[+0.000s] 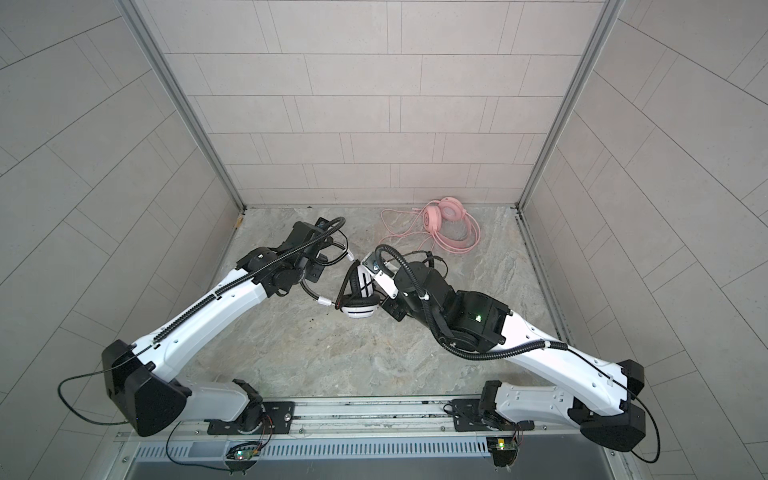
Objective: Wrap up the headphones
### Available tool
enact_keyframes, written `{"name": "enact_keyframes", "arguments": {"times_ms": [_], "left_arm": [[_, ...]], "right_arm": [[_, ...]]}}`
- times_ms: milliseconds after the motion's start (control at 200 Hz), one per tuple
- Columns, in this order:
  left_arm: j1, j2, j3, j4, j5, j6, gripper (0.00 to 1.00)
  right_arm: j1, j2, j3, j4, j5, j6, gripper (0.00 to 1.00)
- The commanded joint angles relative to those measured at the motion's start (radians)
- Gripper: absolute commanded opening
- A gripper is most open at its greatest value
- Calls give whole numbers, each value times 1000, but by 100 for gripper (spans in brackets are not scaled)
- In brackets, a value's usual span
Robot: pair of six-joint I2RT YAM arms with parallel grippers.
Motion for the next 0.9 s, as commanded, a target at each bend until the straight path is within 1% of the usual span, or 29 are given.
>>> {"name": "enact_keyframes", "arguments": {"times_ms": [0, 140, 275, 355, 450, 525, 656, 751, 891], "left_arm": [[-10, -58, -23, -6, 98, 79, 0], [-16, -91, -52, -7, 245, 122, 0], [-17, -111, -69, 0, 315, 139, 0], [-16, -136, -90, 16, 402, 161, 0], [-16, -169, -127, 74, 467, 145, 0], [-13, -189, -128, 87, 465, 97, 0], [-13, -241, -169, 142, 552, 117, 0], [-13, -261, -175, 156, 570, 106, 0], [-10, -288, -200, 201, 638, 88, 0]], "right_arm": [[-55, 6, 50, 43, -48, -20, 4], [-158, 33, 58, 82, -136, 12, 4], [-244, 59, 40, 137, -214, 55, 4], [-287, 89, 34, 161, -261, 76, 5], [-314, 132, 28, 181, -307, 97, 5], [-331, 158, 5, 212, -332, 111, 5], [-363, 203, -22, 244, -387, 140, 5], [-375, 224, -46, 271, -411, 153, 5], [-379, 252, -70, 306, -448, 181, 6]]}}
